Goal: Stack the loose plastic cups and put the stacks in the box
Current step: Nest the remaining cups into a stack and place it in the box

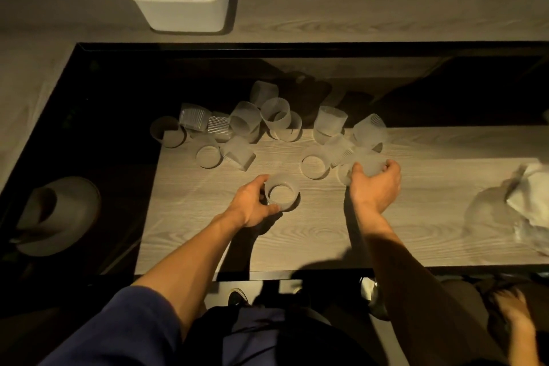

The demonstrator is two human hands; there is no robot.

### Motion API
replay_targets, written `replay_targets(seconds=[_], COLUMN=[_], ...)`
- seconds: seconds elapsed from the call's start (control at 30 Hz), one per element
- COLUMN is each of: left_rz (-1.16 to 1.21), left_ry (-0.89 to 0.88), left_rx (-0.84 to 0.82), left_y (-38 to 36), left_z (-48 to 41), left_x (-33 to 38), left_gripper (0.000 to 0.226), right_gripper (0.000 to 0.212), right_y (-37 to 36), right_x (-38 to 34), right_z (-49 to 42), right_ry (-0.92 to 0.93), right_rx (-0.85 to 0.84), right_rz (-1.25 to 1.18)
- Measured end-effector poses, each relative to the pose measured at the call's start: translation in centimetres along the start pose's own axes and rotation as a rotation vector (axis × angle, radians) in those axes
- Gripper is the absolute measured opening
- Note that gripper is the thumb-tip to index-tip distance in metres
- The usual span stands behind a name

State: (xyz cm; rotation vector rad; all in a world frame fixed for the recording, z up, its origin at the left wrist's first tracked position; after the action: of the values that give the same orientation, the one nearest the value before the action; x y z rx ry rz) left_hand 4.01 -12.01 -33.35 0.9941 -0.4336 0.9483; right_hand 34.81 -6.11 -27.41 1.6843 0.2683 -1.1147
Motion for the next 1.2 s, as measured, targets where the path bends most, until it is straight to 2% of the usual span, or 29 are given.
replay_targets(seconds=[0.07, 0.13, 0.2, 0.3, 0.4, 0.53, 0.73, 0.83, 0.93, 1.0, 1.13, 1.2], left_rz=[0.001, 0.011, 0.019, 0.014, 0.02, -0.009, -0.014, -0.011, -0.024, -0.027, -0.021, -0.034], left_ry=[0.003, 0.003, 0.004, -0.004, -0.021, -0.053, -0.04, -0.025, -0.019, -0.009, -0.001, 0.003], left_rx=[0.001, 0.004, 0.002, 0.008, 0.024, 0.063, 0.052, 0.052, 0.052, 0.045, 0.023, 0.021], left_y=[0.0, -0.1, -0.2, -0.3, -0.1, 0.4, 0.4, 0.4, 0.4, 0.3, 0.2, 0.2], left_z=[0.0, 0.0, 0.0, -0.1, -0.1, -0.3, -0.2, -0.3, -0.4, -0.5, -0.4, -0.4], left_x=[-0.2, -0.1, 0.0, 0.3, 0.8, 1.4, 0.8, 0.6, 0.5, 0.4, 0.3, 0.2], left_gripper=[0.076, 0.075, 0.075, 0.073, 0.071, 0.069, 0.074, 0.072, 0.071, 0.071, 0.073, 0.075], right_gripper=[0.073, 0.077, 0.082, 0.085, 0.084, 0.084, 0.082, 0.096, 0.107, 0.098, 0.068, 0.069], right_y=[1.4, 1.3, -0.5, -4.5, -7.2, -8.8, -9.1, -10.5, -11.2, -10.6, -5.5, -3.0], right_x=[-1.0, -2.4, -4.4, -7.0, -7.1, -6.8, -7.0, -5.0, -3.2, -2.8, -2.4, -2.1], right_z=[0.9, 2.0, 3.6, 7.4, 10.3, 11.9, 11.4, 11.7, 11.6, 10.2, 5.4, 3.5], right_ry=[0.027, 0.074, 0.178, 0.442, 0.596, 0.671, 0.717, 0.689, 0.598, 0.546, 0.348, 0.28], right_rx=[0.083, 0.052, -0.114, -0.437, -0.606, -0.687, -0.656, -0.8, -0.933, -0.844, -0.347, -0.184], right_rz=[-0.073, -0.164, -0.224, -0.164, -0.104, -0.036, 0.031, 0.226, 0.244, 0.202, 0.113, 0.185])
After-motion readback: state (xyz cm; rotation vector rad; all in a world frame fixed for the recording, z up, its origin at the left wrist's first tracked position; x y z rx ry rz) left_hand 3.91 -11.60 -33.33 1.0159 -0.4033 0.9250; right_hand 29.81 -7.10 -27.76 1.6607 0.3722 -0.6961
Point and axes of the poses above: each hand's wrist, its own z-axis away from the middle knuckle, its own y-axis out of the back of the hand, x = y × z, the point moved 10 cm from there along -z, towards the middle knuckle, and after that the axes turned 8 degrees about y, right-handed, at the moved point
